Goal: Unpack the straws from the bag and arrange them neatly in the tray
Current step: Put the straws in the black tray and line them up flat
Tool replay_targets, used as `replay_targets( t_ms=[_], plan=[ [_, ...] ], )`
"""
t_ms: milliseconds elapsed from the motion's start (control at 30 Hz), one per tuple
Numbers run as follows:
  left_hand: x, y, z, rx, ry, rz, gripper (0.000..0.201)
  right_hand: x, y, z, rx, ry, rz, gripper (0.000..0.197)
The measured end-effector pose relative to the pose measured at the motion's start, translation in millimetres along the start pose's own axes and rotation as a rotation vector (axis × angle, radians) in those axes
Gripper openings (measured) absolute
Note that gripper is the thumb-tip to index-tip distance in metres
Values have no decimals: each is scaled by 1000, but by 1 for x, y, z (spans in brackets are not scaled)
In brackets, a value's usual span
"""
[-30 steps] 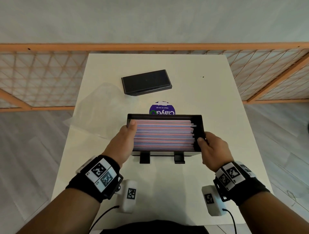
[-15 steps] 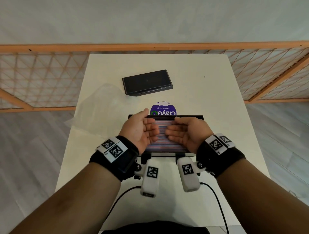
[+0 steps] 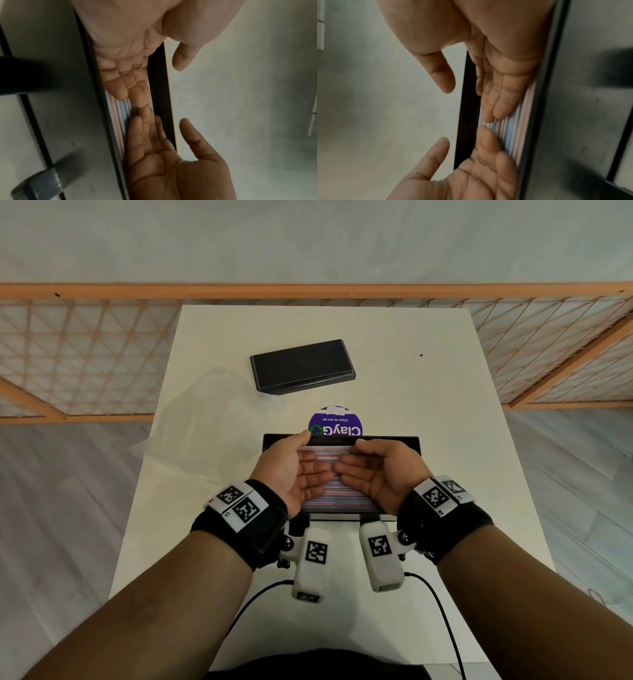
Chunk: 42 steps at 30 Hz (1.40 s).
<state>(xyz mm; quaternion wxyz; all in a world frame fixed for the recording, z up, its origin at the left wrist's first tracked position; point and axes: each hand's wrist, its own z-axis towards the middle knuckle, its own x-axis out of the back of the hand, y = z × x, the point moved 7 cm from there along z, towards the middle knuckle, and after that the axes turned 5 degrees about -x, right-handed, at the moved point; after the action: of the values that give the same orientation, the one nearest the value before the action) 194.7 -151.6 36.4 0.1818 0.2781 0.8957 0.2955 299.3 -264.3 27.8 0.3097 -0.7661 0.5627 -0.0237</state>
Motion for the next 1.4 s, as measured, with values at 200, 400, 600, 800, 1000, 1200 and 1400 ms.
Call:
replay_targets(
  t_ms=[200,400,600,800,1000,1200,1400],
  plan=[
    [1,1,1,6,-19,165,45,1,-2,1,2,1,-4,17],
    [-4,-4,2,43,-57,288,45,2,-2,3,-5,2,-27,16],
    [-6,-3,4,38,-59,413,48,2,-2,3,2,7,-24,19],
    [-4,1,4,-32,-27,452,43,2,-2,2,-11,-7,-30,18],
    [3,11,7,-107,58,115,33,9,-1,4,6,76,-58,17],
    [1,6,10,-85,78,126,35,9,-2,4,14,91,-60,16],
    [3,6,10,-74,68,131,37,8,-2,2,24,64,-35,16]
  ],
)
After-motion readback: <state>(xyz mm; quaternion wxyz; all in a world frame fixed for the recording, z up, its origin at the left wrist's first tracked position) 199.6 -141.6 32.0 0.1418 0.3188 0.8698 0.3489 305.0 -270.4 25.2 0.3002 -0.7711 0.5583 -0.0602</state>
